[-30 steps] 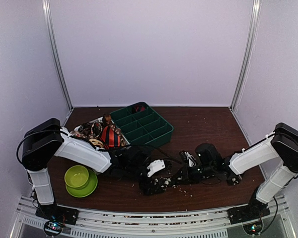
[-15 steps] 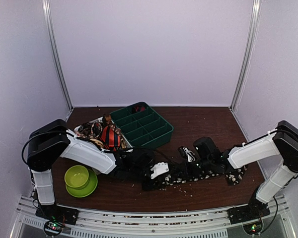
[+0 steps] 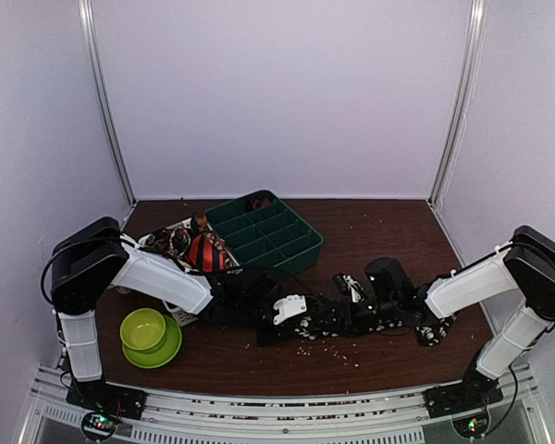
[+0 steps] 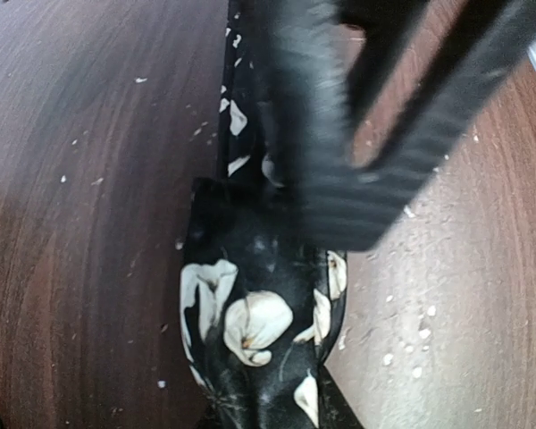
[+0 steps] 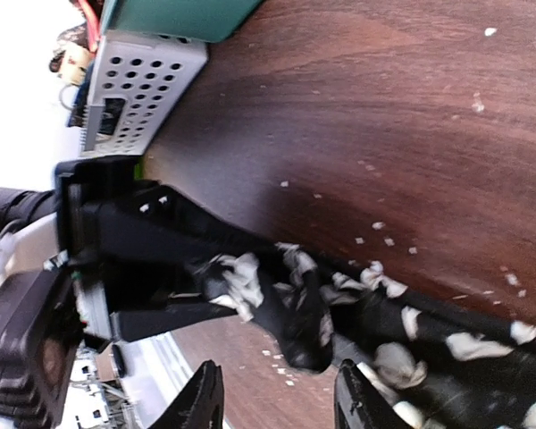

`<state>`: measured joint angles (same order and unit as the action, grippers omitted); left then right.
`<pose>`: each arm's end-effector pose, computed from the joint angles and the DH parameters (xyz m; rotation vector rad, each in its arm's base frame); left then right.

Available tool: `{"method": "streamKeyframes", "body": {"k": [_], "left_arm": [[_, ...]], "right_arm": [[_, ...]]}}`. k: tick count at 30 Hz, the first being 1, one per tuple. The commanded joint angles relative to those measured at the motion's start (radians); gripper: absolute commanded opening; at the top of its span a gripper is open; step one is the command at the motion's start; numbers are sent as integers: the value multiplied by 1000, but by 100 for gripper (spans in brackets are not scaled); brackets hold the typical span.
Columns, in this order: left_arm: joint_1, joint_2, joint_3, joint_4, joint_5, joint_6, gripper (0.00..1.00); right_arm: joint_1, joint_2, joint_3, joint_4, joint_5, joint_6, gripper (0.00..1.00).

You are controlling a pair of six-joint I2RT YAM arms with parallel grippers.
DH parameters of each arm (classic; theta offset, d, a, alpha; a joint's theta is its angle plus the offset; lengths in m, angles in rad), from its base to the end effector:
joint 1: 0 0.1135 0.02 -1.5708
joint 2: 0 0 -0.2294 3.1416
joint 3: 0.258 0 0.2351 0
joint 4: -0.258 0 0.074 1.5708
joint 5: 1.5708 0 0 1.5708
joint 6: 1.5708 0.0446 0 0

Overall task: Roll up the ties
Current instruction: Roll the tie at the center of the board.

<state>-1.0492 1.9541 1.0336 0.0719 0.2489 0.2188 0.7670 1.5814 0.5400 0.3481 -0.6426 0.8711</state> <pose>0.1742 -0.3251 0.0937 1.5739 1.9415 -0.6661 0.1783 0.2090 0.1069 -0.2692 2.6076 1.4765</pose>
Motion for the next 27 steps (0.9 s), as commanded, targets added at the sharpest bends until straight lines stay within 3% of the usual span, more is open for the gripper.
{"method": "streamKeyframes", "body": {"k": [1,8,12,22,27], "left_arm": [[9,-8,-9,-61,42,18,23],[8,-7,-21,-61,44,32,24],[16,-9,-20,-63,49,34,24],[18,-13,-18,-66,65,36,24],[19,-12,-18,-66,66,35,25]], "right_arm": [[-1,23,-20,156,-37,76,42],[-2,79,3,215,-21,106,43],[-1,106,30,192,-18,89,36],[-1,89,21,89,67,25,46],[0,99,41,118,47,29,39]]}}
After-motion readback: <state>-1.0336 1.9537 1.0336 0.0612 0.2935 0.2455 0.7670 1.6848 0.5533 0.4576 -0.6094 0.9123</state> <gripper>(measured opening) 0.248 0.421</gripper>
